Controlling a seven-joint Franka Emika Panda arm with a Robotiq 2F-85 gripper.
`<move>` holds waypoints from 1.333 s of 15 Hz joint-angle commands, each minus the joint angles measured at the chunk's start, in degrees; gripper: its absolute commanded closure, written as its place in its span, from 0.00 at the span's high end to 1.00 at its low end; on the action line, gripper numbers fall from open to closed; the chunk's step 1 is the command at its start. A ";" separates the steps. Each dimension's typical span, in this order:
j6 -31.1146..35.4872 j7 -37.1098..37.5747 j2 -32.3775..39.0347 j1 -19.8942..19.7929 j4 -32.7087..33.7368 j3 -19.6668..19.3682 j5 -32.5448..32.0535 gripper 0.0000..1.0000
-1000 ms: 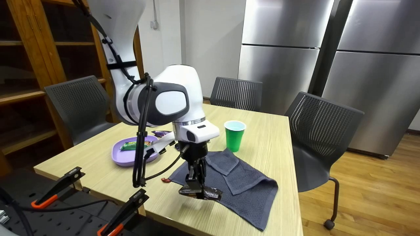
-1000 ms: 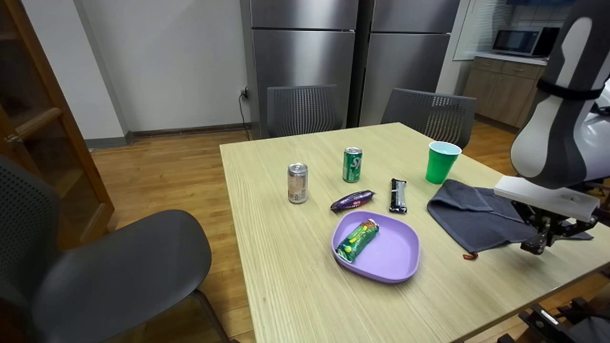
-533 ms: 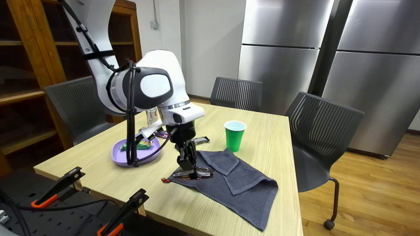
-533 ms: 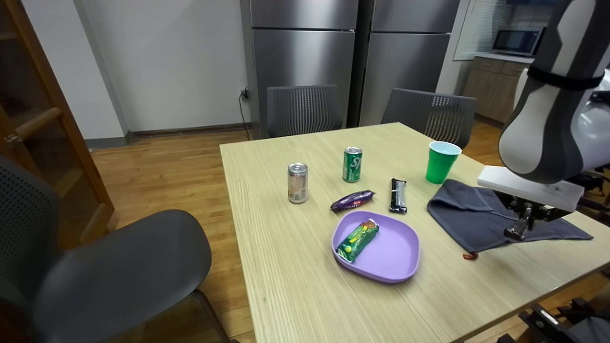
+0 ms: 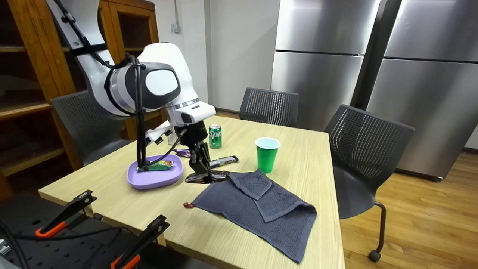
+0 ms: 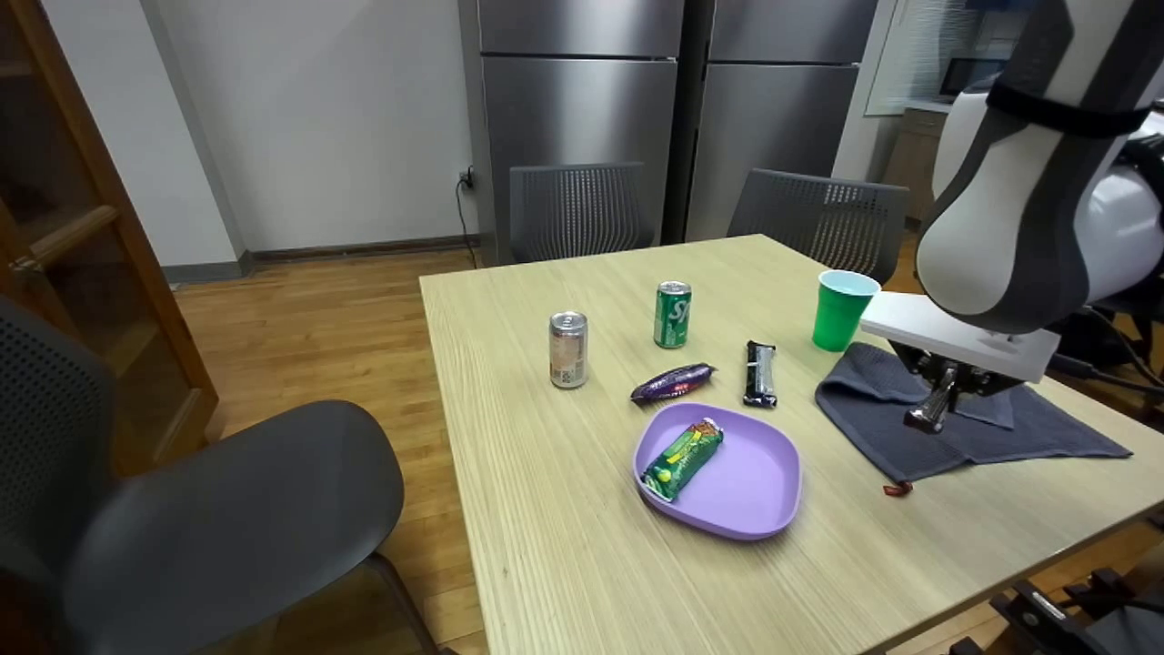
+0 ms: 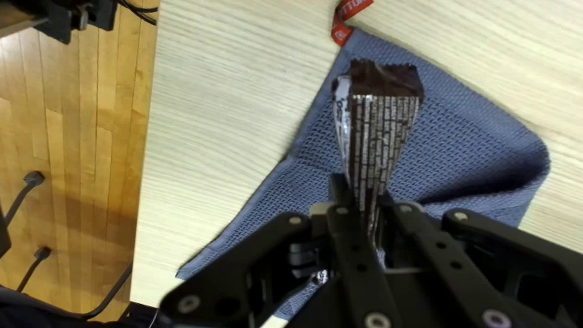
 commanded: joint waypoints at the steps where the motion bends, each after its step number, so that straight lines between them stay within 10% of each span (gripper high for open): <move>1: -2.00 1.57 -3.65 4.79 -0.66 -1.43 0.35 0.03; 20: -9.68 13.58 -3.65 19.81 6.88 4.39 -2.52 0.03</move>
